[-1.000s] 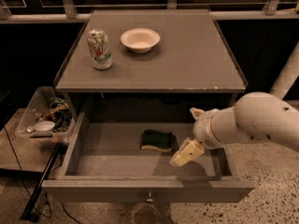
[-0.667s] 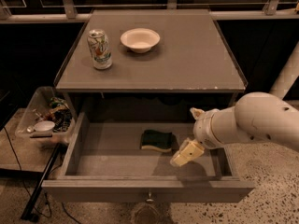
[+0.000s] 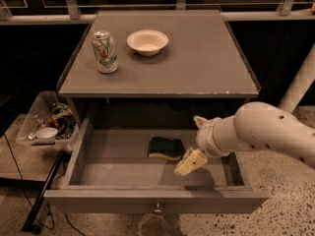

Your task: Pick sponge from top drawer and place on counter

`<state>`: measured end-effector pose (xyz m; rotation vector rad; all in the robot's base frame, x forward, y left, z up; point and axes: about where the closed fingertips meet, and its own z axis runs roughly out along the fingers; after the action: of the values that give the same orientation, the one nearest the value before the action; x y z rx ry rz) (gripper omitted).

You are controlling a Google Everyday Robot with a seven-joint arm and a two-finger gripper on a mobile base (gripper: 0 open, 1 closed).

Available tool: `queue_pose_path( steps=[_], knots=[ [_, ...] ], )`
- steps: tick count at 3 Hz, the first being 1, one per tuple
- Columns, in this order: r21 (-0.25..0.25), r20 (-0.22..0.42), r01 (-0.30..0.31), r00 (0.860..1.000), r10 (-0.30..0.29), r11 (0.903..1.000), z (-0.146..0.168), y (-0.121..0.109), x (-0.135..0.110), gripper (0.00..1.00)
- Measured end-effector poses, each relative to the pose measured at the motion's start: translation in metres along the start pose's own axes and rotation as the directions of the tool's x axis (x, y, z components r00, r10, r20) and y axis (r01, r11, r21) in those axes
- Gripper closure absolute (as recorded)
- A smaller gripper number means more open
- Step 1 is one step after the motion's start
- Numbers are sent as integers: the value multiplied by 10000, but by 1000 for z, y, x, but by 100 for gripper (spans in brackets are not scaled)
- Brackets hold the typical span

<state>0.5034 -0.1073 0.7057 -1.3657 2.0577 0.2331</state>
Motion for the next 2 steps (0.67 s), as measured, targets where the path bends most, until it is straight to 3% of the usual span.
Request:
queue_pose_path(
  steps=[2],
  knots=[
    [610,413,1039,9935,-1065,9927,42,-19,-10,0]
  ],
)
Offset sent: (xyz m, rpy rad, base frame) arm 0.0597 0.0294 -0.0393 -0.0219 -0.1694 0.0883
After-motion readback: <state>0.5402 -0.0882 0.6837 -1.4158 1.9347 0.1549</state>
